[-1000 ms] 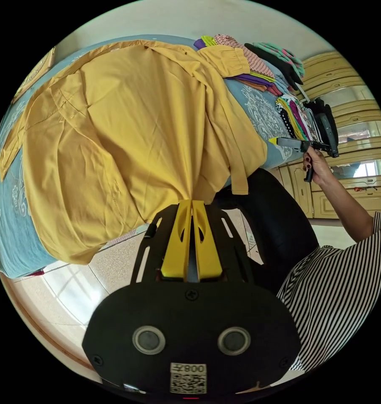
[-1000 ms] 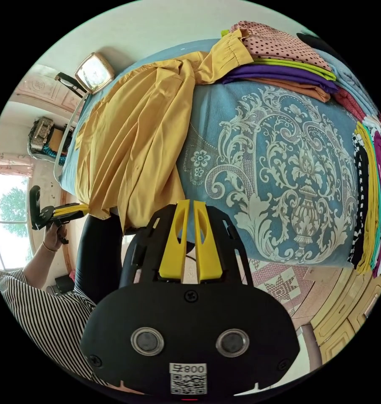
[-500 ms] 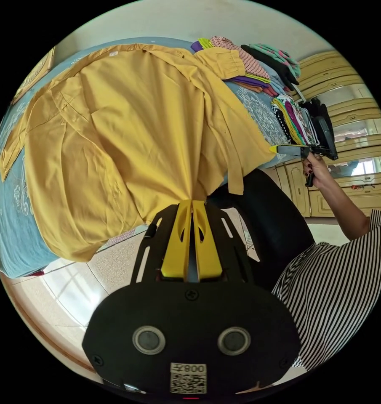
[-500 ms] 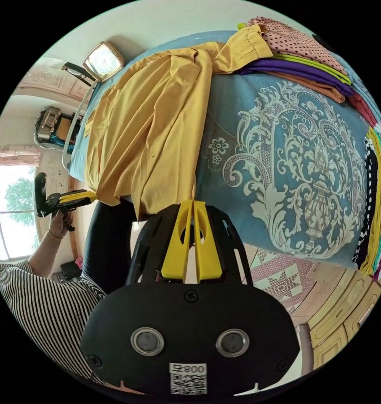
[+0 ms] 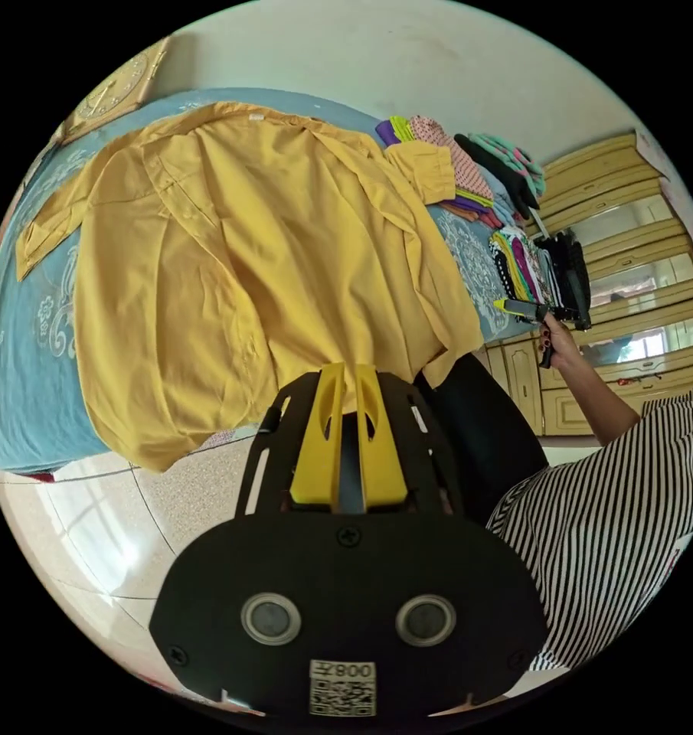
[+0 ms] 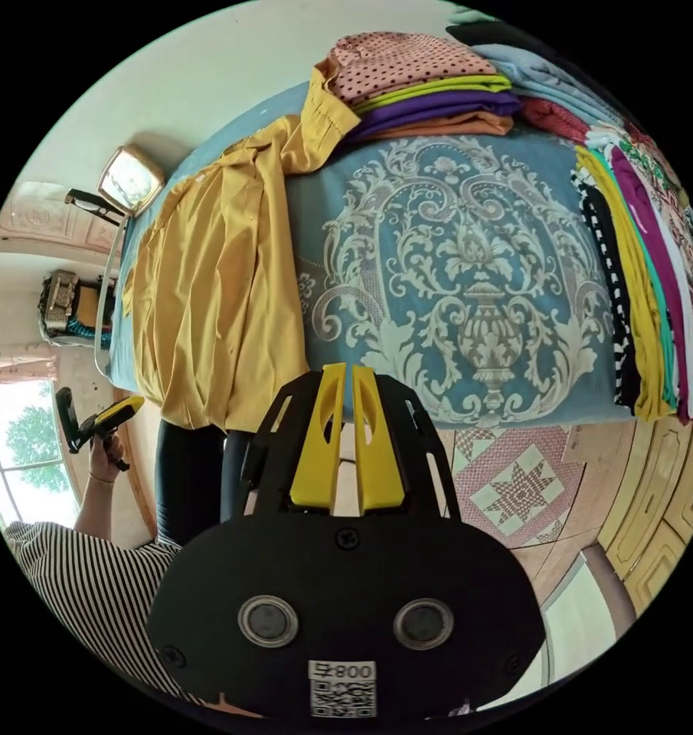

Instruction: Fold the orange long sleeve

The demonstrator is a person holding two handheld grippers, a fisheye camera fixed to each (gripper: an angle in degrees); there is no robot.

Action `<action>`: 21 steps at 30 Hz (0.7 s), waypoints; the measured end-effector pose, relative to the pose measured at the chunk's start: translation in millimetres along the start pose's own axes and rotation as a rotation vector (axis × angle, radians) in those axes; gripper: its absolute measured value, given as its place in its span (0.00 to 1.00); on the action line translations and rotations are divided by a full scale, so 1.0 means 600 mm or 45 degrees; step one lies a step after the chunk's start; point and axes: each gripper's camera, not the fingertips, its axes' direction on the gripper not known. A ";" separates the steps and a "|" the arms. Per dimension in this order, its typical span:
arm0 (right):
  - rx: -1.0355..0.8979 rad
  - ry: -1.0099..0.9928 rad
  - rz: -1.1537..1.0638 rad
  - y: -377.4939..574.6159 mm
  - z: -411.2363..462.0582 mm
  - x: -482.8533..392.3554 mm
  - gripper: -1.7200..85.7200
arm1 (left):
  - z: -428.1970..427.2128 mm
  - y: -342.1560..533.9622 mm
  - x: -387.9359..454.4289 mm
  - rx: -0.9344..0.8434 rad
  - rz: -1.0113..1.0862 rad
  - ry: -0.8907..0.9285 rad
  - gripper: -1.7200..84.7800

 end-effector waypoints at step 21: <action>0.248 0.281 -0.624 -0.591 0.225 -0.507 0.11 | 0.068 -0.337 -0.403 0.247 -0.182 -0.488 0.15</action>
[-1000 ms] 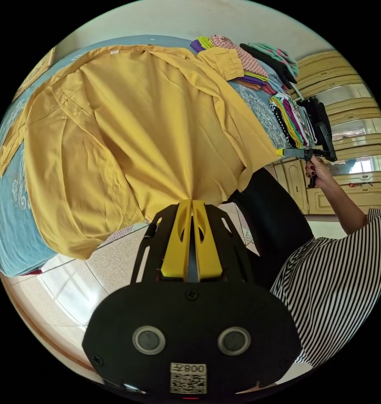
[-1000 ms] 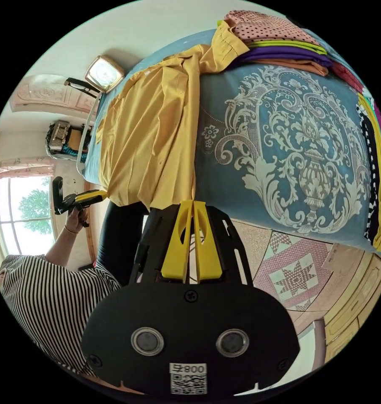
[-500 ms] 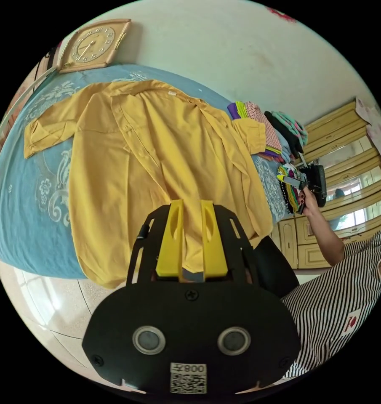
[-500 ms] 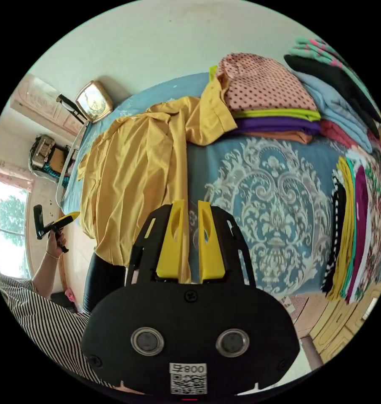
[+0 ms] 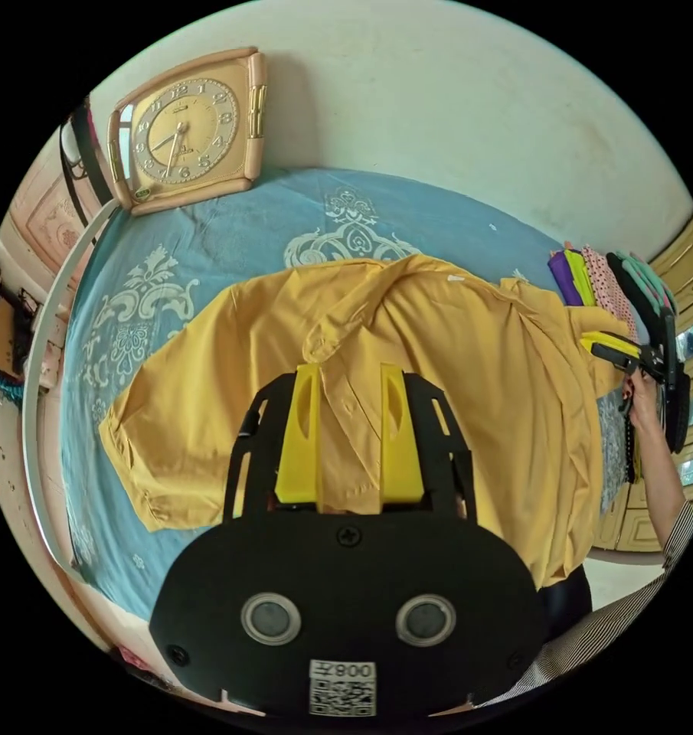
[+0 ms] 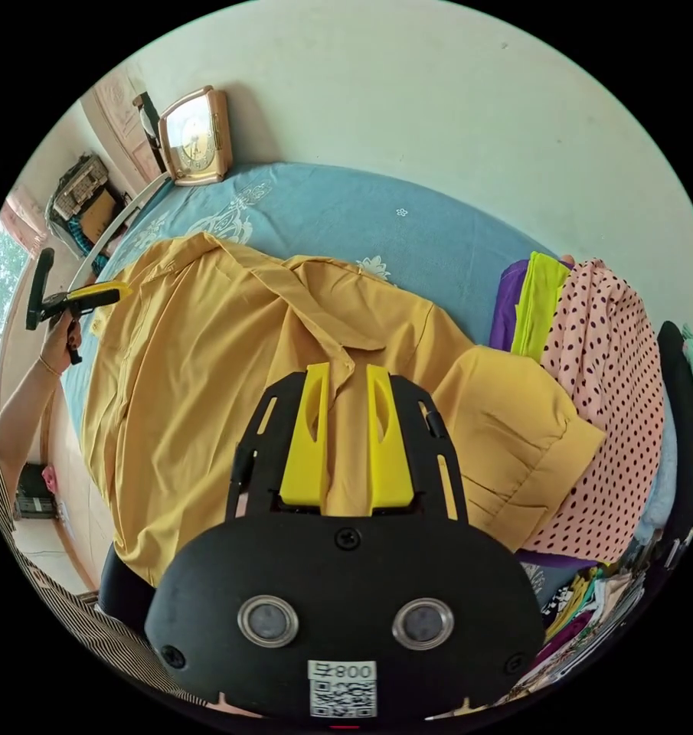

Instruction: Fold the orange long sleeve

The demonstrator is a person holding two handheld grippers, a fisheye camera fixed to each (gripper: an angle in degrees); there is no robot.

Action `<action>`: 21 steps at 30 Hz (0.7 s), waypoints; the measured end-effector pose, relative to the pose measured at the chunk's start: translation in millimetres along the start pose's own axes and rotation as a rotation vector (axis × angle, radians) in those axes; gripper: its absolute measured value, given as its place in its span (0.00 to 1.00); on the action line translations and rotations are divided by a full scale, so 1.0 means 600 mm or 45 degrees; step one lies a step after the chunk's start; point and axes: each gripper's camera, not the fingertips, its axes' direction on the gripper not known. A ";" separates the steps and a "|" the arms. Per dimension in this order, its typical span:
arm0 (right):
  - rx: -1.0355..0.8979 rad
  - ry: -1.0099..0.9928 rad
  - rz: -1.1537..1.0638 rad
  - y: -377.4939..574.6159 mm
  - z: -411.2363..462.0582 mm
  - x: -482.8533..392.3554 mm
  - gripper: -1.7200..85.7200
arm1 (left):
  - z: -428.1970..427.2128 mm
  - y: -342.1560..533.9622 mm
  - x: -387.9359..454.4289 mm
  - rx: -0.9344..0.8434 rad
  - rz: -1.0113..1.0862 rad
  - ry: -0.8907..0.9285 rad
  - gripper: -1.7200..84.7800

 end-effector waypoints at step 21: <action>-0.088 -0.108 -0.010 -0.009 0.235 -0.095 0.04 | 0.131 0.097 0.032 0.098 0.032 0.076 0.04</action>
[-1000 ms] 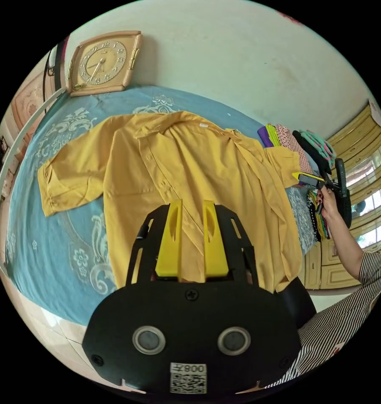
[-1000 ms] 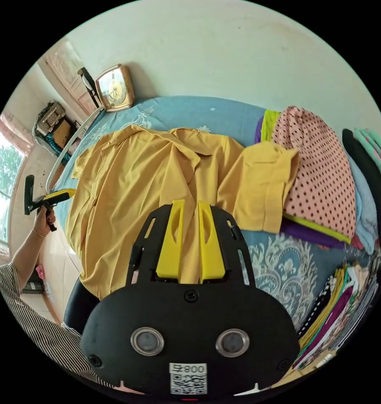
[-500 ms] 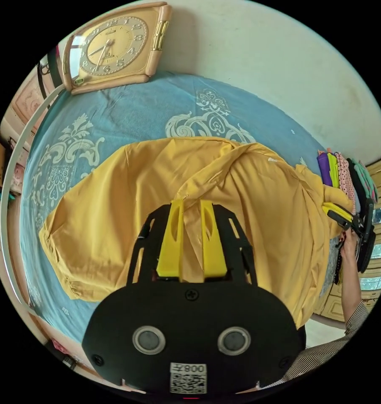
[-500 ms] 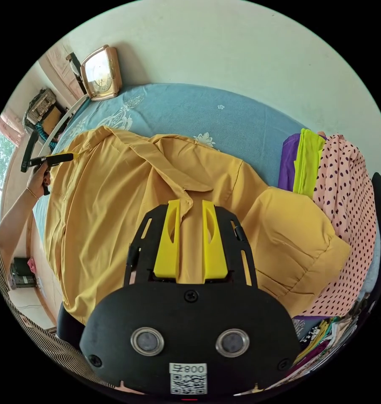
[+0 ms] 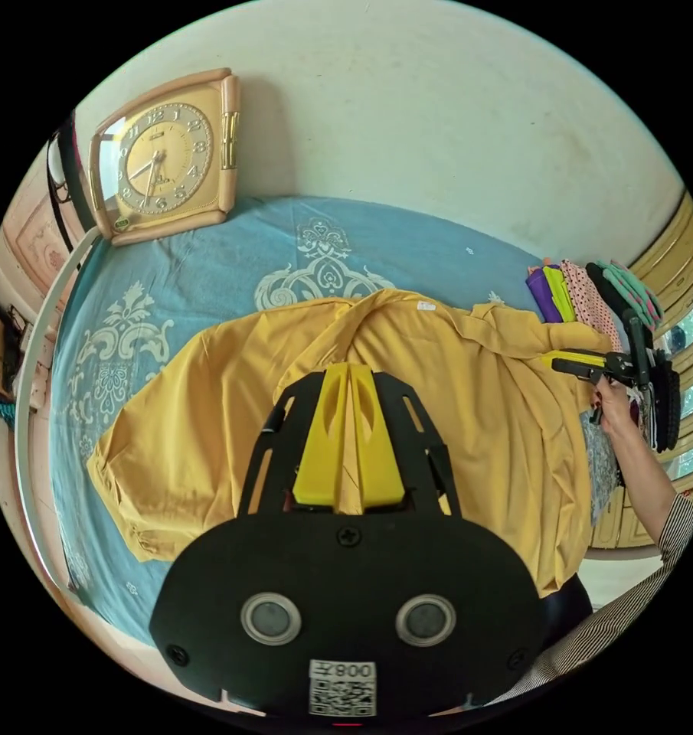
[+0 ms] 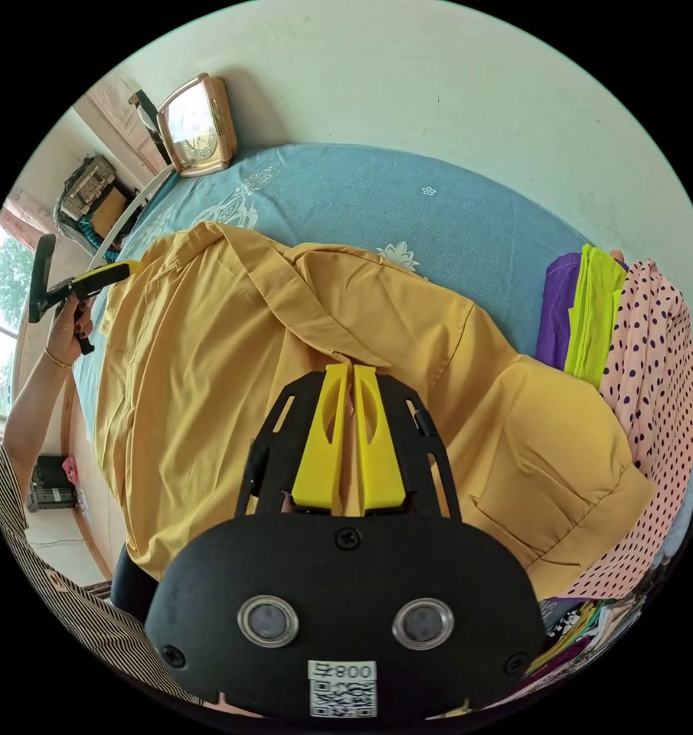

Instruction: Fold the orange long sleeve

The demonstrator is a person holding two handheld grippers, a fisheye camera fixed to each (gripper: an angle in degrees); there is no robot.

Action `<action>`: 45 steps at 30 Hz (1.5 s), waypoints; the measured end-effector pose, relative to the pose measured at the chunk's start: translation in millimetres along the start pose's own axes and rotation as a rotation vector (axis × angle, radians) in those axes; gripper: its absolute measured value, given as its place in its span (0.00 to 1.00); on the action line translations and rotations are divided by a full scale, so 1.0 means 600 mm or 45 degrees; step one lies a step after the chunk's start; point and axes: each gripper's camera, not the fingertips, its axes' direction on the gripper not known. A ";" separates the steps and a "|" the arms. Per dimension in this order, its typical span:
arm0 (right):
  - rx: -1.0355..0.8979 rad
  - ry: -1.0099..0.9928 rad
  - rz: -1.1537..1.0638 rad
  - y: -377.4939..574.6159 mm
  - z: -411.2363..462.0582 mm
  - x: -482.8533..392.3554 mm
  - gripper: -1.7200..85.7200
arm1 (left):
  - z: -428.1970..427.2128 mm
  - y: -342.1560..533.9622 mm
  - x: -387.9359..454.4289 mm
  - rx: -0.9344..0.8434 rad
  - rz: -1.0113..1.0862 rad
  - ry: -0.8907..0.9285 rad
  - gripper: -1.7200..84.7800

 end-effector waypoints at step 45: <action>0.305 -0.299 0.195 -0.001 -0.042 -0.069 0.09 | -0.097 0.123 -0.105 0.158 -0.129 0.701 0.12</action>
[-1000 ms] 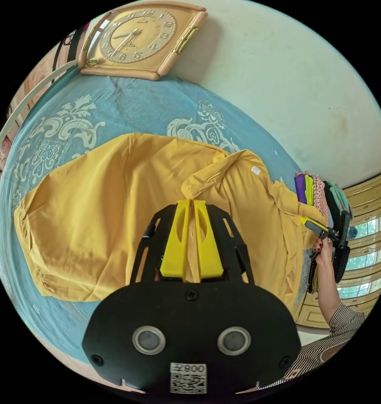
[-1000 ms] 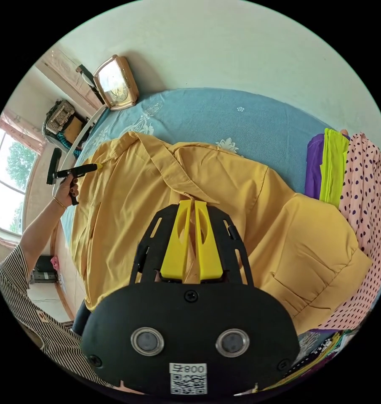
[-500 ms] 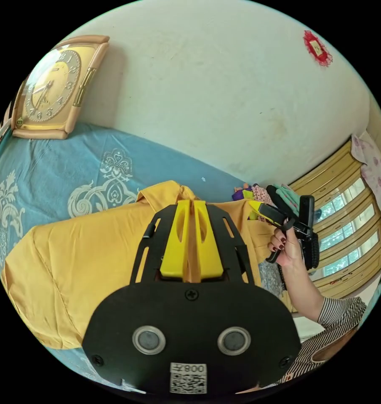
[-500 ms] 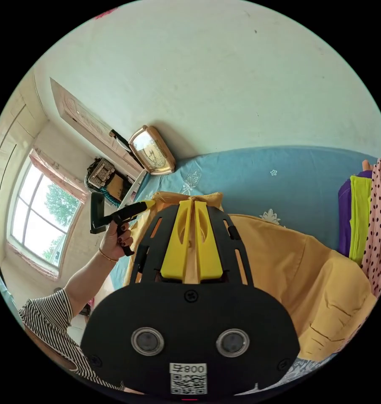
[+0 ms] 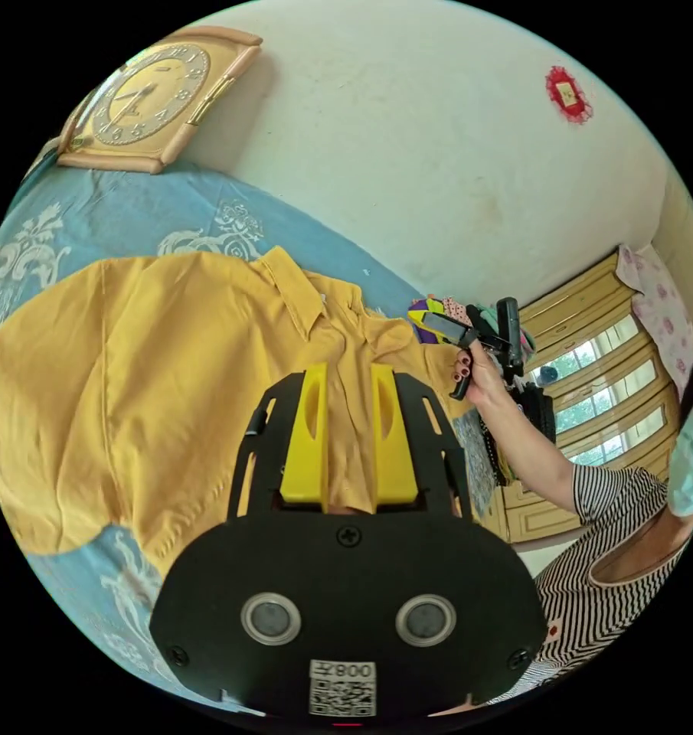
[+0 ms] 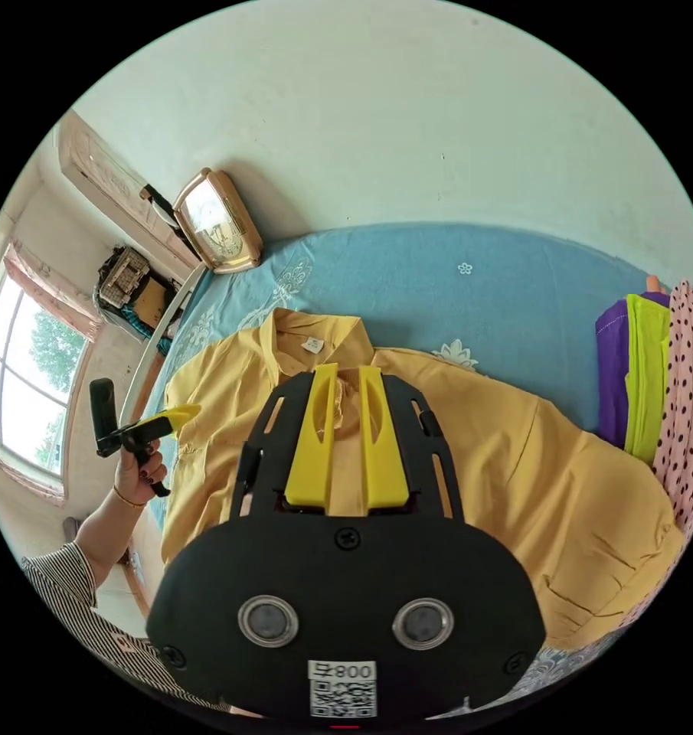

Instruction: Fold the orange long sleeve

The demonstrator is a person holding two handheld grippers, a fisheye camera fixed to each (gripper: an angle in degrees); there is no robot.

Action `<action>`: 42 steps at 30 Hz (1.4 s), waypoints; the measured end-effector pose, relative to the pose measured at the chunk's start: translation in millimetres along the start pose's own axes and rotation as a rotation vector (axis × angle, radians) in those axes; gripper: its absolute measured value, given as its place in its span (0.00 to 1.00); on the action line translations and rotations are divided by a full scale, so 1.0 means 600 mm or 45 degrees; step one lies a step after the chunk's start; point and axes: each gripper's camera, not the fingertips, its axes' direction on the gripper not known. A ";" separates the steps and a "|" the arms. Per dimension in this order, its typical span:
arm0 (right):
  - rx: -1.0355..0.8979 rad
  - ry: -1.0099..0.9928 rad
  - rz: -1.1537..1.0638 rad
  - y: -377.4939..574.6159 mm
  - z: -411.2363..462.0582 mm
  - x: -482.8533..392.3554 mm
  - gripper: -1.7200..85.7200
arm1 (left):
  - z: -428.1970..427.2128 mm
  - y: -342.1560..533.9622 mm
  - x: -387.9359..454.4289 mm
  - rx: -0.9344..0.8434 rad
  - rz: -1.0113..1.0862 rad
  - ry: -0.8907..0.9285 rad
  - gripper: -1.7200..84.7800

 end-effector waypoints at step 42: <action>-0.536 0.000 0.243 0.610 -0.313 -0.219 0.11 | -0.656 0.249 0.214 0.004 -0.602 -0.525 0.08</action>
